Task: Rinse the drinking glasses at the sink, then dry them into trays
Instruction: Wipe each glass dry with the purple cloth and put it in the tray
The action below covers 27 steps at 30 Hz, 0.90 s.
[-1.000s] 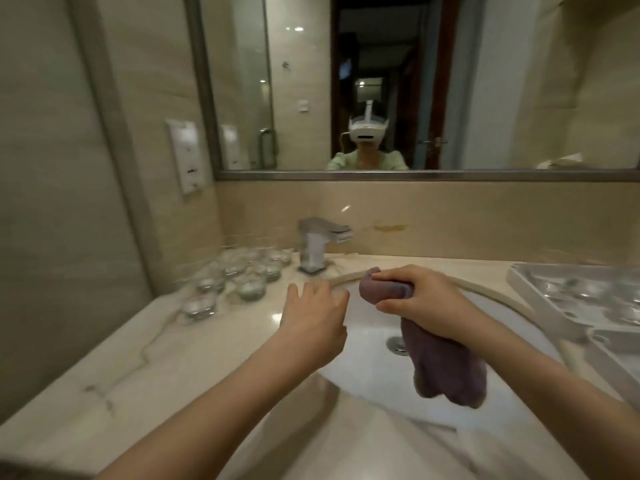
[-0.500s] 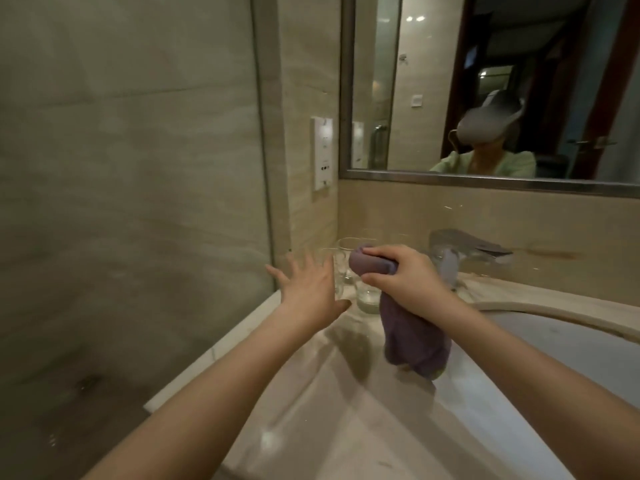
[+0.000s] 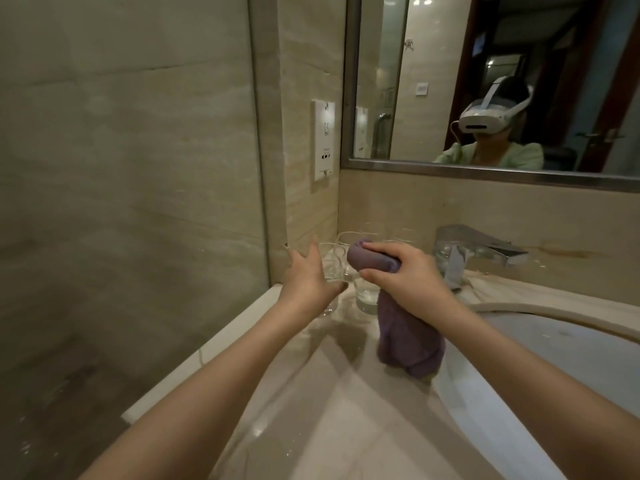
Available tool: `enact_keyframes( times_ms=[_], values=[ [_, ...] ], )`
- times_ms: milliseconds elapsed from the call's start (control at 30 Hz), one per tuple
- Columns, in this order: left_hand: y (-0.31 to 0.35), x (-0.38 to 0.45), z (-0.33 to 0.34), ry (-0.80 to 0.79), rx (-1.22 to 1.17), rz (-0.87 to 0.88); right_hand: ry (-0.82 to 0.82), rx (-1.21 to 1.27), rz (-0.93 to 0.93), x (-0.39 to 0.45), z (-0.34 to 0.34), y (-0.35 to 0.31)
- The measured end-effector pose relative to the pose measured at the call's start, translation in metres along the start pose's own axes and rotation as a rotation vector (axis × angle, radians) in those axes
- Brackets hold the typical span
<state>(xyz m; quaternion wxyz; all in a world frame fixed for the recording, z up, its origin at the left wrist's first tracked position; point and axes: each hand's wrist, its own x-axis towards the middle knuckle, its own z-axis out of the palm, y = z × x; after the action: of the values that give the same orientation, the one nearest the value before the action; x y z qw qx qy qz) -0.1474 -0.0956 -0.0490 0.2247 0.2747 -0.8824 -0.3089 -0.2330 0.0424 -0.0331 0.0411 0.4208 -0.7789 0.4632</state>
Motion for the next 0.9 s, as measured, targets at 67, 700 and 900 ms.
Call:
enact_keyframes(
  times_ms=[67, 700, 900],
  values=[
    [0.015, -0.008, -0.011, 0.039, -0.077, 0.065, 0.034, 0.043, -0.027, -0.008, -0.015, -0.001],
    [0.189, -0.128, 0.151, -0.332, -1.398, -0.151, 0.519, -0.148, -0.224, -0.192, -0.144, 0.070],
    [0.201, -0.145, 0.208, -0.401, -1.207, -0.187, 0.660, -0.328, 0.050, -0.212, -0.145, 0.107]
  ],
)
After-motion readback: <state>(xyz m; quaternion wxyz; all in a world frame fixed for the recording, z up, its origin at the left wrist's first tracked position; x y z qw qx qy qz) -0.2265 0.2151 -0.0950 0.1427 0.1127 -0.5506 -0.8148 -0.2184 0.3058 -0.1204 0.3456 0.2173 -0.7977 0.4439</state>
